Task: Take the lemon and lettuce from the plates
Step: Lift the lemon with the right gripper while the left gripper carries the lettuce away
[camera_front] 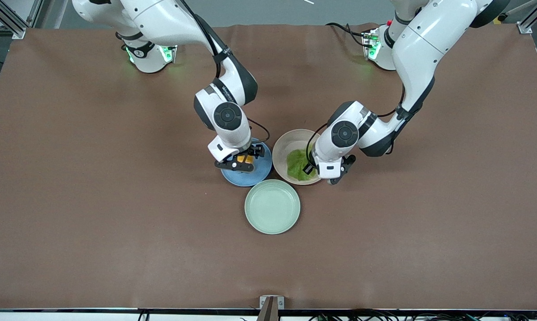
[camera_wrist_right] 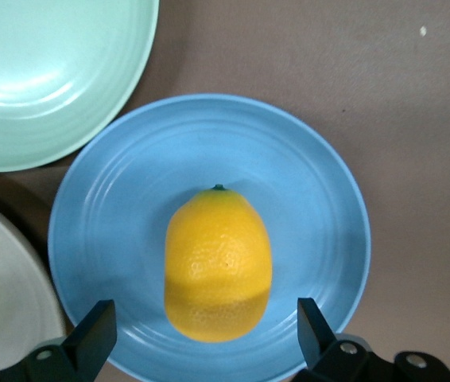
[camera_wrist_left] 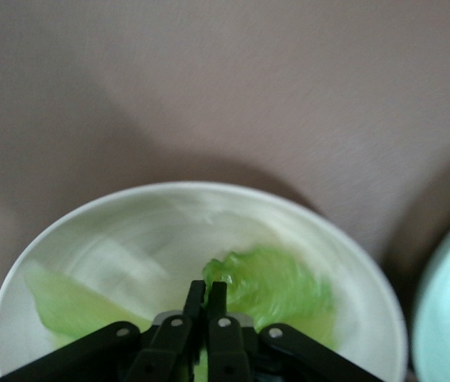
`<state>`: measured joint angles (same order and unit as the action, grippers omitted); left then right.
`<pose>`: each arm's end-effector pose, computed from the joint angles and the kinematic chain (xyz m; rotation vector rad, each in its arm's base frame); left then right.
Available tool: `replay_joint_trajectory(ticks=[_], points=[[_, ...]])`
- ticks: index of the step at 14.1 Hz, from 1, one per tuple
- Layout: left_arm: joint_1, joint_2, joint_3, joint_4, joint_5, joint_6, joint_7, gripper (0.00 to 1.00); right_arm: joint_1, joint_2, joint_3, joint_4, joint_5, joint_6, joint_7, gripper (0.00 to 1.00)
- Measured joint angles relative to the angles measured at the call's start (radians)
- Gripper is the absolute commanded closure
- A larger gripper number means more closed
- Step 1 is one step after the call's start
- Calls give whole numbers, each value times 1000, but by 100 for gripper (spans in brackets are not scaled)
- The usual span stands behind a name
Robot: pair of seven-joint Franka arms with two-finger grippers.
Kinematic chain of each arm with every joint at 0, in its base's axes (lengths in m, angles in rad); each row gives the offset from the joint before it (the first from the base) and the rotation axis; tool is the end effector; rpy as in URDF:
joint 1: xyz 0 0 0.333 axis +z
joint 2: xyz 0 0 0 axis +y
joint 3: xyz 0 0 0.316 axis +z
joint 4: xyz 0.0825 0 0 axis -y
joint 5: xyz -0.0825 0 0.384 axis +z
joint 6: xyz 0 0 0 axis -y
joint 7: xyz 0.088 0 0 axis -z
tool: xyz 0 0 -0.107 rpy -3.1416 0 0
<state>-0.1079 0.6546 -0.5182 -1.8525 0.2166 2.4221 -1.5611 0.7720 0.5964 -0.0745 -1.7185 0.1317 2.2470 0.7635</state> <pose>0.5323 -0.3588 0.2072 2.7670 1.2739 -0.2118 0.5043 0.4334 0.2370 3.1305 -0.2201 -0.1365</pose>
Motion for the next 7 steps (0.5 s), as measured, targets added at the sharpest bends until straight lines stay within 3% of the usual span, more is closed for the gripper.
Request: replay_joint_trajectory(ticks=[4,7], points=[[29,-83,0,49,20,-69,13,100,0,26,-4,0,0,2,1,2],[79,-192,0,52,22,-142,89,100,0,41,-4,0,0,25,1,17]])
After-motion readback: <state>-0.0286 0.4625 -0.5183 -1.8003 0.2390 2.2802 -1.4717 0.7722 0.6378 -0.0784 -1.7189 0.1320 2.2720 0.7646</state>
